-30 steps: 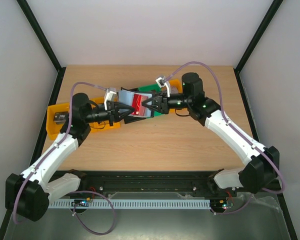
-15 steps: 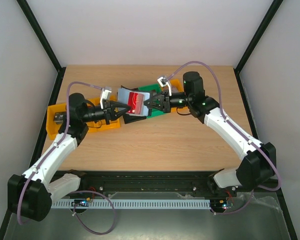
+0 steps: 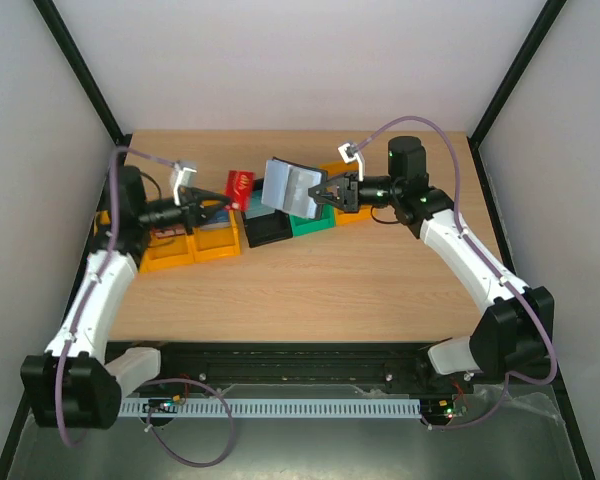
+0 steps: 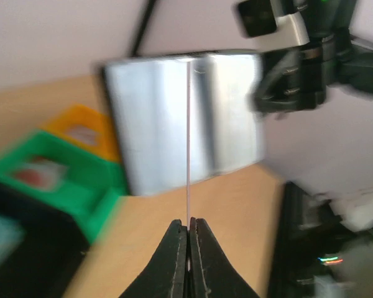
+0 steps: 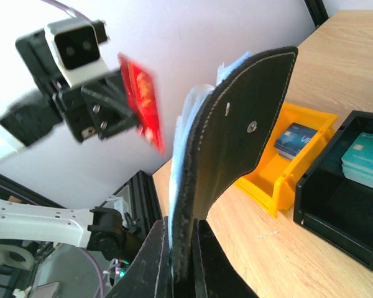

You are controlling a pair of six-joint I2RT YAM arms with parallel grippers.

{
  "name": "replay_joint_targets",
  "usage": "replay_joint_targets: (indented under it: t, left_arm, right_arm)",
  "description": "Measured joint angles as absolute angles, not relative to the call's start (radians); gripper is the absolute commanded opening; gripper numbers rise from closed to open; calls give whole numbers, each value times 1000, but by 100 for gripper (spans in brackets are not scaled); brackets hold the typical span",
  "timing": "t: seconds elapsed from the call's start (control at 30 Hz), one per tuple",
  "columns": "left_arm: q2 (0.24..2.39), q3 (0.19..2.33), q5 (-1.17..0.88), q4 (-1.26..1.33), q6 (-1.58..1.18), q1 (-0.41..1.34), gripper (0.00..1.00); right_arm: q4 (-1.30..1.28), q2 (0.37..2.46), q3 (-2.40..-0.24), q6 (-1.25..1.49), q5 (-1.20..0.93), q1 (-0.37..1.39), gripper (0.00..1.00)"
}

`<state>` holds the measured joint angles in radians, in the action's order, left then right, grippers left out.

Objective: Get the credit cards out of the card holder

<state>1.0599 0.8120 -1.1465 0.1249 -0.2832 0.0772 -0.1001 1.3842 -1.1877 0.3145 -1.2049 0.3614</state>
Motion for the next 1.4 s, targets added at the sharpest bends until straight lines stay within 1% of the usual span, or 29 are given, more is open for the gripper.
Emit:
replay_joint_targets:
  t: [0.07, 0.1, 0.13, 0.23, 0.3, 0.4, 0.57, 0.73, 0.87, 1.1, 1.27, 1.4]
  left_arm:
    - [1107, 950, -1137, -157, -25, -18, 2]
    - [1176, 1093, -1084, -398, 234, -96, 2]
    - [1183, 1108, -1077, -418, 256, -104, 2]
    - [1241, 1213, -926, -691, 582, -177, 2]
    - [1243, 1210, -817, -828, 741, -209, 2]
    - [1241, 1210, -678, -974, 902, -221, 2]
    - [1259, 1272, -546, -1105, 1010, -221, 2]
    - [1290, 1314, -447, -1184, 1051, -232, 2]
    - [1320, 1311, -372, -1228, 1056, -255, 2]
    - [1308, 1308, -293, -1250, 1015, -276, 2]
    - [1306, 1318, -283, -1258, 947, -276, 2]
    - [1257, 1329, -294, -1254, 906, -279, 2]
  right_arm:
    - [-145, 1393, -1209, 295, -1198, 359, 2]
    - [-166, 1398, -1222, 282, -1193, 359, 2]
    - [-182, 1401, -1232, 274, -1189, 359, 2]
    - [-185, 1401, -1236, 276, -1187, 358, 2]
    - [-182, 1402, -1236, 278, -1188, 358, 2]
    - [-183, 1402, -1239, 270, -1198, 358, 2]
    - [-158, 1403, -1250, 305, -1228, 357, 1]
    - [-47, 1419, -1247, 434, -1234, 369, 2]
    - [-38, 1423, -1247, 461, -1220, 399, 2]
    - [-65, 1419, -1245, 461, -1157, 483, 2]
    - [-88, 1359, -1150, 471, -1101, 570, 2]
    - [-100, 1280, -1018, 452, -991, 720, 2]
